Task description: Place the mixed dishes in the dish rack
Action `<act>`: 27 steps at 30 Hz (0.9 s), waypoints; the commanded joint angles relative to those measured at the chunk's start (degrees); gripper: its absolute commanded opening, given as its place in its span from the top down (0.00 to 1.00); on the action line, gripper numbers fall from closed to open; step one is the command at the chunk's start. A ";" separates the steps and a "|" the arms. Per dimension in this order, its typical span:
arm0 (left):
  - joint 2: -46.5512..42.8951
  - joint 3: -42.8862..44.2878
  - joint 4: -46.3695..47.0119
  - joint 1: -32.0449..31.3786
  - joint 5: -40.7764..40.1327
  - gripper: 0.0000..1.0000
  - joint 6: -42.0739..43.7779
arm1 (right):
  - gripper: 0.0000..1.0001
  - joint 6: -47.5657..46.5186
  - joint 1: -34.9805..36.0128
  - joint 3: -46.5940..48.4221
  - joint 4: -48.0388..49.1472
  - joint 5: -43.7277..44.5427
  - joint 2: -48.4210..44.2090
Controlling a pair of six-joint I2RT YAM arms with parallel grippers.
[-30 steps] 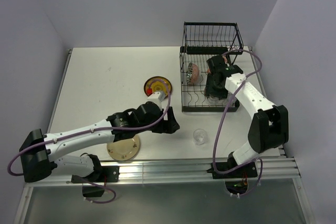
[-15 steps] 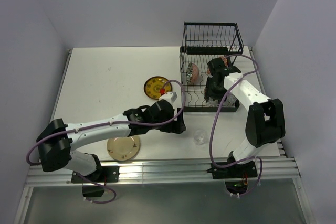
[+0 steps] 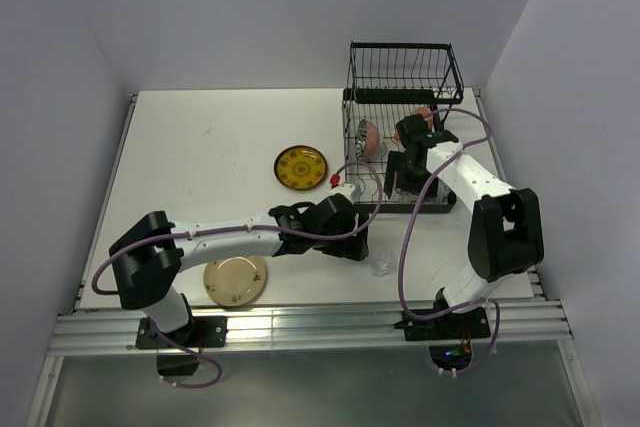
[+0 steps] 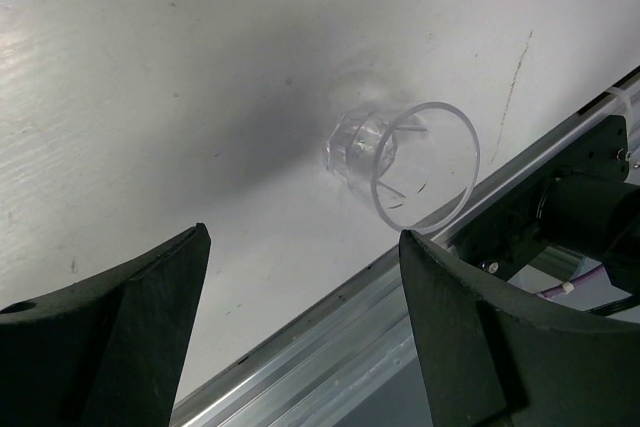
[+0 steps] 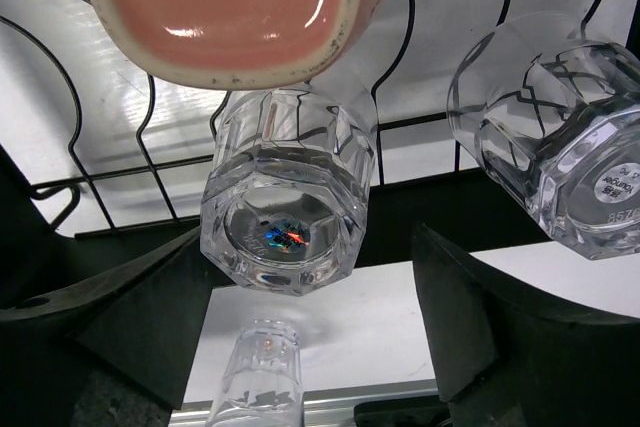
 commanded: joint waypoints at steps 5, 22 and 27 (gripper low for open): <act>3.07 4.98 1.55 -1.30 0.49 0.18 1.10 | 0.12 -0.48 -0.40 0.24 -0.05 1.07 -4.11; 13.01 7.80 1.46 -3.24 -0.13 0.35 -0.13 | 0.09 3.56 1.62 8.75 -7.95 -0.68 -27.22; 12.66 6.30 1.99 -3.24 0.67 0.78 -0.75 | 0.09 4.70 1.62 12.36 -11.21 -1.64 -34.08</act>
